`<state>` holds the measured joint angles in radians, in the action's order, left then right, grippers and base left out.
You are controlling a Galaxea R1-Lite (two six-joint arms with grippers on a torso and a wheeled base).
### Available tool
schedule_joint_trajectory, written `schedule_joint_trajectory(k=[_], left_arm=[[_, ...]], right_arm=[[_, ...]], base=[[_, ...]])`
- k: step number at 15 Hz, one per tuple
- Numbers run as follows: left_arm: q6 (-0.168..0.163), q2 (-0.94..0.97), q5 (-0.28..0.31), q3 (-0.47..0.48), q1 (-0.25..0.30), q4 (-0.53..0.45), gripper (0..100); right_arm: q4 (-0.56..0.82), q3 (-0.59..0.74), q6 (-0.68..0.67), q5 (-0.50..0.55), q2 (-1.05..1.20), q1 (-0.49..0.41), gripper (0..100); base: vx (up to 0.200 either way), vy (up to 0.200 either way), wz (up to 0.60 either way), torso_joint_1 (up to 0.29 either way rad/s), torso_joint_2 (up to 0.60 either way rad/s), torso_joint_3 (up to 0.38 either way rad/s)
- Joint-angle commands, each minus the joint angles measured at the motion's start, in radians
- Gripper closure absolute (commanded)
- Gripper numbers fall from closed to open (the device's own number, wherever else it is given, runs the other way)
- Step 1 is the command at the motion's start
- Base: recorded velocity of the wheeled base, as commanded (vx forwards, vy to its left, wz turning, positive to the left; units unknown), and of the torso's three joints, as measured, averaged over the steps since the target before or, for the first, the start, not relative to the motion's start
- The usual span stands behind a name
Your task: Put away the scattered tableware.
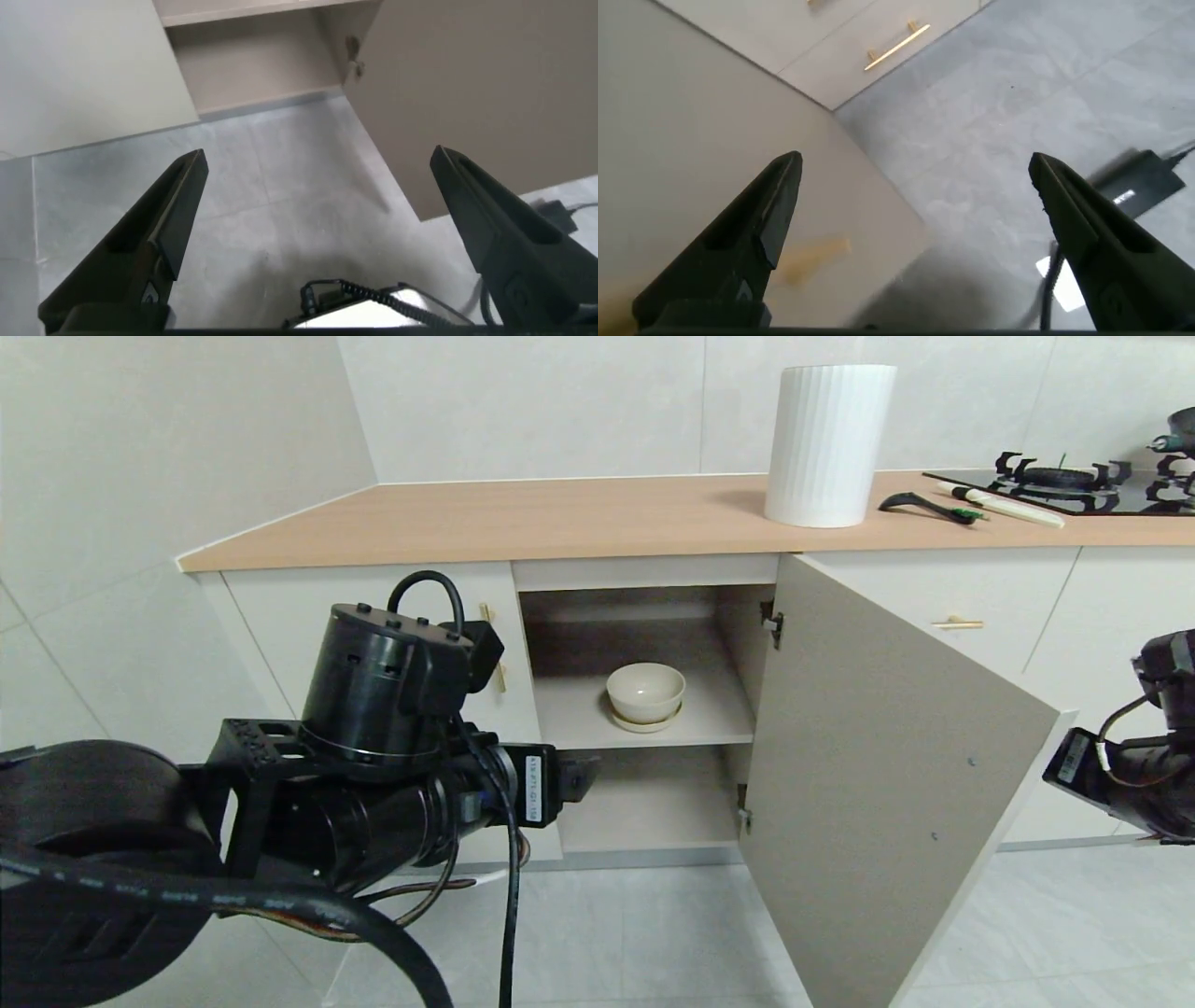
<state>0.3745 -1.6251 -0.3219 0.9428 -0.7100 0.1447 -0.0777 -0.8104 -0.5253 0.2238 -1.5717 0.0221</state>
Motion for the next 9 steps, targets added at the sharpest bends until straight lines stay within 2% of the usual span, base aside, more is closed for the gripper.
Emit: schedule_joint_trajectory(k=[1,6,8,9], left_arm=[[0.000,0.001,0.000,0.002,0.007,0.006,0],[-0.017,0.014,0.000,0.011,0.050,0.013,0],[-0.037,0.047,0.000,0.011,0.081,0.009,0],[-0.045,0.077,0.000,0.021,0.115,0.006,0]], right_arm=[[-0.004,-0.050,-0.002,-0.031,-0.106,0.024,0],[-0.002,-0.104,-0.001,-0.181,-0.154,0.210,0],[-0.002,-0.147,0.002,-0.185,-0.192,0.279,0],[-0.001,-0.188,0.002,-0.189,-0.232,0.329,0]], base=[[0.000,0.000,0.00,0.000,0.00,0.000],[0.000,0.000,0.00,0.000,0.00,0.000],[0.000,0.000,0.00,0.000,0.00,0.000],[0.000,0.000,0.00,0.000,0.00,0.000]])
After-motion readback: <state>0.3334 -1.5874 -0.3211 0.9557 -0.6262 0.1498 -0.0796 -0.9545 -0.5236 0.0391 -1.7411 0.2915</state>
